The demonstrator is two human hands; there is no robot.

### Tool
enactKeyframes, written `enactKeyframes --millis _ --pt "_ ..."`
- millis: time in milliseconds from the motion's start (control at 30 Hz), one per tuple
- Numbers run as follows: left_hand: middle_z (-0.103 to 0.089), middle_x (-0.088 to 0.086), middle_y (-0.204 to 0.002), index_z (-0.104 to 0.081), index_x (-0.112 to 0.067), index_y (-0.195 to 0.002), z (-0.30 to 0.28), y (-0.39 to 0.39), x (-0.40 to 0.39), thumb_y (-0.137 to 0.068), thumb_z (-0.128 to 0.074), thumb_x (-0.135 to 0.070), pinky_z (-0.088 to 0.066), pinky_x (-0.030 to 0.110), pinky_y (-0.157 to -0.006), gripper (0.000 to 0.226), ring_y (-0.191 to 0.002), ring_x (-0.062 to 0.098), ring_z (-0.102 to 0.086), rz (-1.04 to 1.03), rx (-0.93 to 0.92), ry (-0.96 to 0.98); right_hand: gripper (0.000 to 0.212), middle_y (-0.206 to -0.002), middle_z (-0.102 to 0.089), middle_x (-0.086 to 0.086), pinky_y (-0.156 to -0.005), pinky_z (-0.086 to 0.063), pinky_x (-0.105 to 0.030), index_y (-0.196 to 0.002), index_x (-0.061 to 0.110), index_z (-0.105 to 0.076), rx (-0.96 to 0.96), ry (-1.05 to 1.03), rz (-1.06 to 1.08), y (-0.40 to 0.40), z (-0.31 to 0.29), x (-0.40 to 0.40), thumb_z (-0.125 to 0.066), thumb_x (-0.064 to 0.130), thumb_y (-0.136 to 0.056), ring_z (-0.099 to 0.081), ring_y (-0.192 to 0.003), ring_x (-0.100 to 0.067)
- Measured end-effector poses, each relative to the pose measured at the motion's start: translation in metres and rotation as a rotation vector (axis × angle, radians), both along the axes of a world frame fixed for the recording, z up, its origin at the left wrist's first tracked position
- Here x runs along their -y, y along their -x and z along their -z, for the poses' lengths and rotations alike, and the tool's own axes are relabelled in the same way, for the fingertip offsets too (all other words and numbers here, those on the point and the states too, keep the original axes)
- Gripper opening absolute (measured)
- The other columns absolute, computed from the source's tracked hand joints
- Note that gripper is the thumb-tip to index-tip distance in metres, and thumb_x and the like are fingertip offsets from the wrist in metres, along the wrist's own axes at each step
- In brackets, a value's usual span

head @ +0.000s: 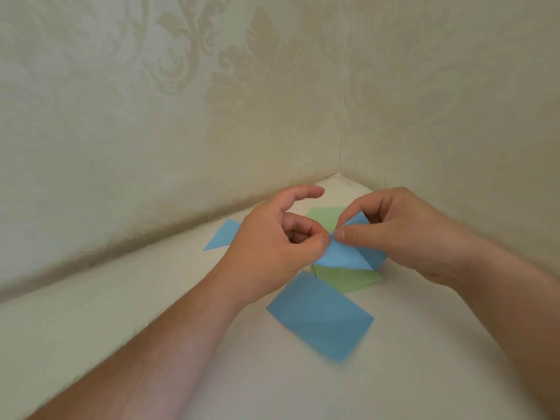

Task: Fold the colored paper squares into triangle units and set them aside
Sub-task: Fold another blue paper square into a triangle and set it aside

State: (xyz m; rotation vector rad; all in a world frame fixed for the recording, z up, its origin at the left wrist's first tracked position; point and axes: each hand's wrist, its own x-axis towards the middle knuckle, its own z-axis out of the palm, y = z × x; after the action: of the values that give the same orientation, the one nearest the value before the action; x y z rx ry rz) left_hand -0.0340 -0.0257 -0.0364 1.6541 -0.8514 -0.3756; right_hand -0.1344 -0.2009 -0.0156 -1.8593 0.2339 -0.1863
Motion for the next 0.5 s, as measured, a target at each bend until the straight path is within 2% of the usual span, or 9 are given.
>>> enactKeyframes --millis 167,300,400,500 --pt "-0.077 0.002 -0.091 -0.067 -0.038 -0.12 0.0007 -0.0022 -0.0003 -0.084 -0.079 -0.014 -0.055 0.044 -0.085 0.046 -0.078 0.016 -0.067 0.024 -0.081 0.05 0.011 -0.076 -0.072 -0.004 -0.06 -0.048 -0.027 -0.075 0.013 -0.077 0.073 -0.059 0.14 -0.0041 -0.0004 0.0018 -0.077 0.011 -0.086 -0.065 -0.067 -0.013" --pt "-0.078 0.008 -0.097 -0.071 -0.038 -0.116 0.0012 -0.0028 -0.0002 -0.08 -0.081 -0.018 -0.054 0.057 -0.095 0.043 -0.084 0.022 -0.069 0.033 -0.104 0.087 0.013 -0.079 -0.073 -0.006 -0.067 -0.049 -0.033 -0.075 0.014 -0.077 0.079 -0.098 0.144 -0.0048 -0.0007 0.0023 -0.075 0.01 -0.087 -0.066 -0.07 -0.016" --pt "-0.078 0.007 -0.099 -0.073 -0.037 -0.111 0.0014 -0.0017 0.0004 -0.081 -0.082 -0.013 -0.056 0.05 -0.089 0.04 -0.083 0.024 -0.069 0.05 -0.095 0.094 0.016 -0.077 -0.073 -0.006 -0.065 -0.049 -0.032 -0.074 0.016 -0.077 0.112 -0.111 0.152 -0.0053 -0.0001 0.0018 -0.075 0.01 -0.088 -0.066 -0.069 -0.016" --pt "-0.079 0.002 -0.095 -0.078 -0.03 -0.1 0.0005 -0.0011 0.0014 -0.085 -0.082 -0.003 -0.055 0.038 -0.082 0.031 -0.076 0.017 -0.069 0.003 -0.11 0.155 0.017 -0.073 -0.07 -0.004 -0.058 -0.048 -0.03 -0.073 0.015 -0.075 0.178 -0.14 0.169 -0.0045 -0.0005 0.0025 -0.074 0.009 -0.089 -0.065 -0.066 -0.016"
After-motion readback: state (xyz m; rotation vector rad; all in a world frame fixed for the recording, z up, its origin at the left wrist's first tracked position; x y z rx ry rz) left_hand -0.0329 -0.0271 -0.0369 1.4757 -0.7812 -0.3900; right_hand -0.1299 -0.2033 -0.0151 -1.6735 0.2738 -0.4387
